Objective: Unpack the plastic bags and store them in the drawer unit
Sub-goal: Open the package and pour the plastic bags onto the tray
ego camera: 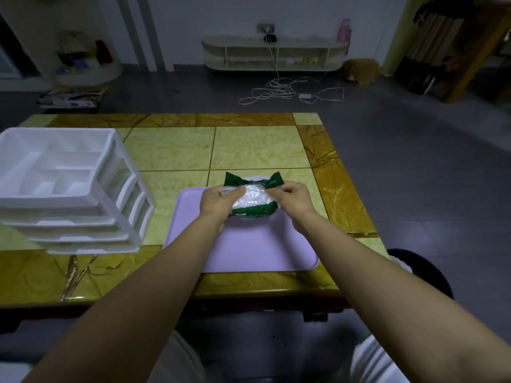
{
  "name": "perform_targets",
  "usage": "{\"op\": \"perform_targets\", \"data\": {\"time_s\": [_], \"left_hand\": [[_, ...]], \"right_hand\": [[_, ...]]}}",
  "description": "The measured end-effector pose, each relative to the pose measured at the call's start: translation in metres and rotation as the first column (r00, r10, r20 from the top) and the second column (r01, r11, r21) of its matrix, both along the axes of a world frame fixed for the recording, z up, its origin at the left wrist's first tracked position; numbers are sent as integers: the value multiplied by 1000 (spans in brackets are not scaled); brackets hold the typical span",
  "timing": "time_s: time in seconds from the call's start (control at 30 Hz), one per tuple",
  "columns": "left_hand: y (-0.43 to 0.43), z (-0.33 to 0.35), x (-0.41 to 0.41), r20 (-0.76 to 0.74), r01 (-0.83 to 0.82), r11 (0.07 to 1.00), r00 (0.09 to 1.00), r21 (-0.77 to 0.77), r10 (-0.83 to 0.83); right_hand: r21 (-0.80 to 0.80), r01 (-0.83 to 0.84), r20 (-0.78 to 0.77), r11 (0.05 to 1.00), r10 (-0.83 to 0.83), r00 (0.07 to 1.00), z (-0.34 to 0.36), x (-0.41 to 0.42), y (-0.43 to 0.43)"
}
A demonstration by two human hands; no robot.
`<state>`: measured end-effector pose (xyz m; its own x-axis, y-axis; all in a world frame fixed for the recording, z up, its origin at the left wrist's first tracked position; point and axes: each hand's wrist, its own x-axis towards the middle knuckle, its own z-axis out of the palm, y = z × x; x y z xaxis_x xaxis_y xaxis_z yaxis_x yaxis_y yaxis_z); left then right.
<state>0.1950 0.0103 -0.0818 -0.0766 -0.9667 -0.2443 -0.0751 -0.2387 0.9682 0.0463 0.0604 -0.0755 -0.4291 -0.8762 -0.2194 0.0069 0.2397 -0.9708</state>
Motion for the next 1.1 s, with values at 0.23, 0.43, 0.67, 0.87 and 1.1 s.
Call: {"op": "perform_targets", "data": {"time_s": [0.23, 0.43, 0.67, 0.87, 1.1], "left_hand": [[5, 3, -7, 23, 38, 999, 999, -27, -38], [3, -2, -2, 96, 65, 997, 993, 39, -68], [-7, -6, -4, 183, -128, 989, 973, -76, 140], [2, 2, -6, 5, 130, 991, 991, -32, -130], [7, -19, 13, 267, 261, 959, 921, 115, -283]], "right_hand": [[120, -20, 90, 993, 9, 996, -7, -10, 4], [58, 115, -272, 992, -95, 957, -25, -13, 0], [23, -287, -135, 958, 288, 948, -9, -6, 14], [57, 12, -56, 998, -8, 998, -31, -17, -1], [89, 262, -69, 961, -257, 964, -30, -18, -3]]}}
